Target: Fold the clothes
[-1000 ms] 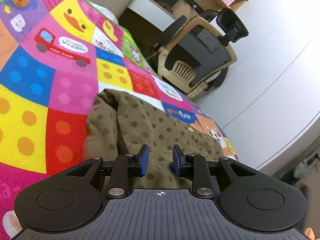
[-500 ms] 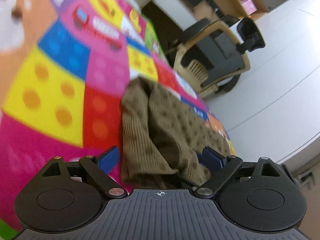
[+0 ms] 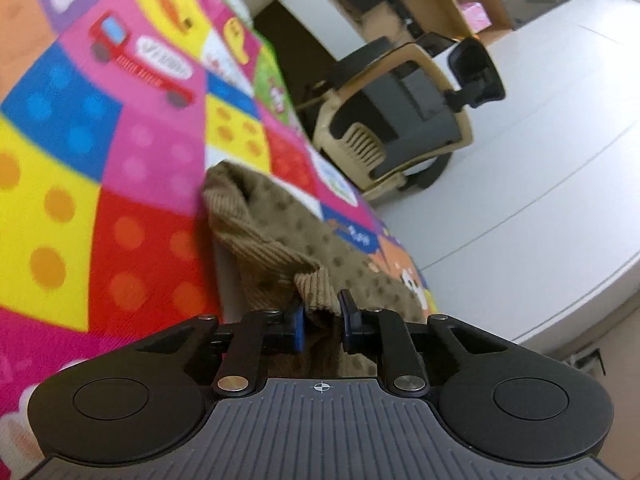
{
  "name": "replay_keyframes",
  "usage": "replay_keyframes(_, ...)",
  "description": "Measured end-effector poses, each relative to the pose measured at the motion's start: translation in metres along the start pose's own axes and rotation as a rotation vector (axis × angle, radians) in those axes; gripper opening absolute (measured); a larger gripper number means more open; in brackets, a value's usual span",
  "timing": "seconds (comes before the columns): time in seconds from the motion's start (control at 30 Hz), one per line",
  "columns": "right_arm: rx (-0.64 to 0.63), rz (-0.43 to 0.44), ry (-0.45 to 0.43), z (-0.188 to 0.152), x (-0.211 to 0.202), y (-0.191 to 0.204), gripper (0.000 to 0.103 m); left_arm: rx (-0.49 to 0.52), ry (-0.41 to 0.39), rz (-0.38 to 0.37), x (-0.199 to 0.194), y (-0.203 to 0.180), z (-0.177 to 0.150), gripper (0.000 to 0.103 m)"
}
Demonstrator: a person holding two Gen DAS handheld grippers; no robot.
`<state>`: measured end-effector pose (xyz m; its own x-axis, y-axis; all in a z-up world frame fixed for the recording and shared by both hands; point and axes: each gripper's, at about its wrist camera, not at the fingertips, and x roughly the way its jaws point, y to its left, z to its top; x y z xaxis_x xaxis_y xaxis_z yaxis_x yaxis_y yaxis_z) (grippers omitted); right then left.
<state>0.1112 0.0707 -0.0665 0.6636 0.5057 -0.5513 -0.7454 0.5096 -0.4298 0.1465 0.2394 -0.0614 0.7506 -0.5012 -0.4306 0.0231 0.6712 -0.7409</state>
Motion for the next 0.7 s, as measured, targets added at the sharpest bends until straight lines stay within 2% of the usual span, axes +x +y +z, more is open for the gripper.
replay_keyframes(0.07, 0.061, -0.018, 0.016, 0.0, 0.009, -0.012, 0.035, 0.019, -0.004, -0.002, -0.002, -0.006, 0.002, 0.018)
replay_keyframes(0.1, 0.1, -0.022, 0.015, -0.001, 0.009, -0.019, 0.031, 0.029, -0.004, 0.003, -0.002, -0.009, 0.003, 0.019)
replay_keyframes(0.17, 0.191, 0.002, -0.02, -0.004, -0.002, -0.038, 0.02, 0.044, -0.039, -0.013, -0.01, -0.017, 0.007, 0.034)
replay_keyframes(0.23, 0.269, -0.034, -0.089, -0.006, -0.026, -0.061, 0.02, 0.058, -0.097, -0.042, -0.021, -0.028, 0.012, 0.061)
replay_keyframes(0.3, 0.352, -0.084, -0.163, -0.011, -0.052, -0.091, 0.019, 0.067, -0.168, -0.066, -0.033, -0.04, 0.019, 0.073)
replay_keyframes(0.37, 0.446, -0.151, -0.223, -0.026, -0.084, -0.125, 0.019, 0.072, -0.249, -0.085, -0.045, -0.054, 0.025, 0.078)
replay_keyframes(0.43, 0.527, -0.227, -0.24, -0.052, -0.112, -0.158, 0.019, 0.077, -0.28, -0.108, -0.049, -0.068, 0.029, 0.088)
replay_keyframes(0.53, 0.664, -0.3, -0.197, -0.103, -0.146, -0.2, 0.019, 0.114, -0.258, -0.116, -0.04, -0.089, 0.027, 0.093)
replay_keyframes(0.7, 0.795, -0.401, -0.003, -0.19, -0.151, -0.232, 0.019, 0.147, -0.116, -0.09, 0.01, -0.11, 0.011, 0.094)
